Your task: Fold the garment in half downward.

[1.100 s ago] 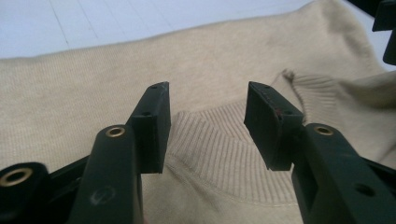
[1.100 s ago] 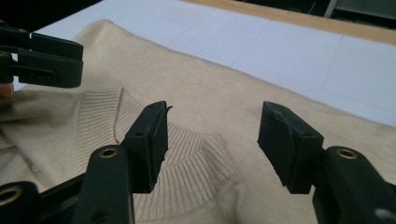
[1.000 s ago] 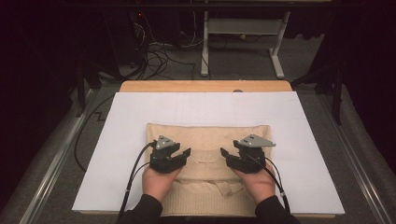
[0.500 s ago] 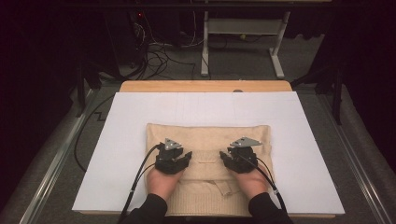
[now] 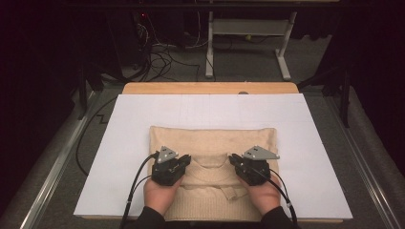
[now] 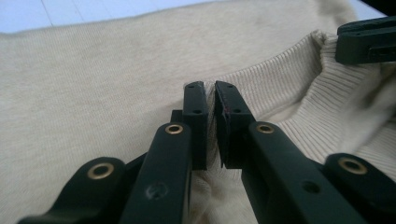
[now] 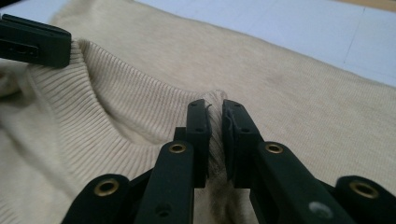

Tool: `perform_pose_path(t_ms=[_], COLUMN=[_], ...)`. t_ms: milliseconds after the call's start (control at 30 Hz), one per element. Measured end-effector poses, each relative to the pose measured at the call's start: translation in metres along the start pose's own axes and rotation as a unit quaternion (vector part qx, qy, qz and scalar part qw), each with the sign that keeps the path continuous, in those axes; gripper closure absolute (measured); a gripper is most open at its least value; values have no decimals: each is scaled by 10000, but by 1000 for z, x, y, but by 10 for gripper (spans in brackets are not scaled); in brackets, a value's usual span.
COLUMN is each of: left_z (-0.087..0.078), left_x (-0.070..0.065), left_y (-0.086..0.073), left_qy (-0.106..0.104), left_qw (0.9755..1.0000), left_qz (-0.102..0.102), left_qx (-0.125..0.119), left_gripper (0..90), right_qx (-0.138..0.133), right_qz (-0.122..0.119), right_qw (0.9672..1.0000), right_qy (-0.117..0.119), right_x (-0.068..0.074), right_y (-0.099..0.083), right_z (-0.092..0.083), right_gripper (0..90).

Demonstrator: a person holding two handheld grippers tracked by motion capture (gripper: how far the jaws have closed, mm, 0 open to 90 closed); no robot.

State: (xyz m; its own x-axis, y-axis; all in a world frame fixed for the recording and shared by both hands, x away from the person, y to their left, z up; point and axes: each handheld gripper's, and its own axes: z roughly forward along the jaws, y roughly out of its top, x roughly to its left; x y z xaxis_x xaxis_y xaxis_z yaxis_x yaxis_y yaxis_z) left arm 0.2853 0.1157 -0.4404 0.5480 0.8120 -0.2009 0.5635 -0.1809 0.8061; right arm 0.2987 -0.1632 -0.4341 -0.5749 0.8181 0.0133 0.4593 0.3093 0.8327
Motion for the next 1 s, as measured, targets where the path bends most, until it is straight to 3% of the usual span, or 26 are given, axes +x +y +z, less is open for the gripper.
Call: perform_pose_path(t_ms=[200,433,700,900,1000], left_z=[-26,-42,-48,-49,-51], left_x=[-12,-27,-36,-41,-43], left_y=[-16,-41,-65,-76,-79], left_qy=[-147,-334,-454,-493,-474], left_qw=[9995,9989,9985,9982,9981], left_qz=[156,239,281,348,387], left_qx=[-227,-247,-73,30,5], left_gripper=[825,824,819,817,798], right_qx=[-237,-335,-196,-102,-74], right_qz=[-140,-221,-295,-192,-165], right_qw=[9995,9986,9982,9983,9981], right_qy=[170,341,478,546,585], right_x=[12,26,37,41,41], right_y=[-11,-32,-56,-75,-79], right_z=[-28,-52,-63,-67,-67], right_gripper=[825,824,820,818,770])
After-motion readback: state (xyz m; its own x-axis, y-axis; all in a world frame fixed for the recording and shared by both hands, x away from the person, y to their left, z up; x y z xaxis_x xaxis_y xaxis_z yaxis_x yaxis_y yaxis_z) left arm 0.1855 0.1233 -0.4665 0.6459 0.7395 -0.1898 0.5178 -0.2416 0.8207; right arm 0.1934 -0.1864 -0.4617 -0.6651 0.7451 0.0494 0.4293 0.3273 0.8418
